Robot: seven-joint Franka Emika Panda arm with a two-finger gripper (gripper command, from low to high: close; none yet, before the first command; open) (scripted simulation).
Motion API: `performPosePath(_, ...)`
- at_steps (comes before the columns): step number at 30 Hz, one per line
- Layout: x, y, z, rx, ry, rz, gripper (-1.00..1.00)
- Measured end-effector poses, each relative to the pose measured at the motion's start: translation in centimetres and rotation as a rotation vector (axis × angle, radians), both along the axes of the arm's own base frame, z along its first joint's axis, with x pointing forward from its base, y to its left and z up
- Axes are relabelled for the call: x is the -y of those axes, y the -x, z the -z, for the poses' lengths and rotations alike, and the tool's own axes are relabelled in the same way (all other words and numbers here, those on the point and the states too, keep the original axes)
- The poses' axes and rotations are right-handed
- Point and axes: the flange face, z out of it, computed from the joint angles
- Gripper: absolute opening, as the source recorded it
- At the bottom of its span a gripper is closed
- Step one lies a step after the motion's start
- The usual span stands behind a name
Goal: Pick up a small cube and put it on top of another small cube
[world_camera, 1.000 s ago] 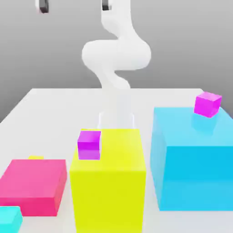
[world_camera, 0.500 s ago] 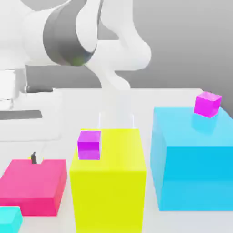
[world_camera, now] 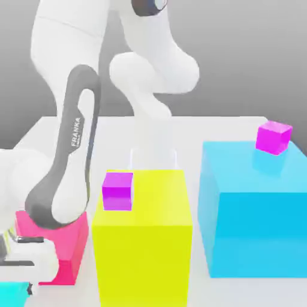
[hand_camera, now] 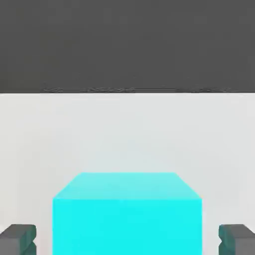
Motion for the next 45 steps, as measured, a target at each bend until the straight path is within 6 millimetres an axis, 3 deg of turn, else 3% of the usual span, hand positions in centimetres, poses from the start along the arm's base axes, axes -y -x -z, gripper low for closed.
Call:
performPosePath(4,0.0,0.0,-0.1,-0.001,0.0,0.0,-1.0)
performPosePath(10,-0.1,0.9,-6.8,0.004,0.006,-0.003,-1.0)
performPosePath(20,2.3,13.5,-11.8,0.001,0.024,-0.005,-1.0)
performPosePath(23,1.7,17.2,-12.5,0.008,0.024,-0.018,-1.0)
performPosePath(26,0.4,20.6,-12.0,0.007,0.012,-0.029,-1.0)
performPosePath(28,0.1,21.9,-11.2,-0.009,0.011,-0.019,-1.0)
performPosePath(45,1.0,23.7,-7.1,-0.13,0.062,-0.01,-1.0)
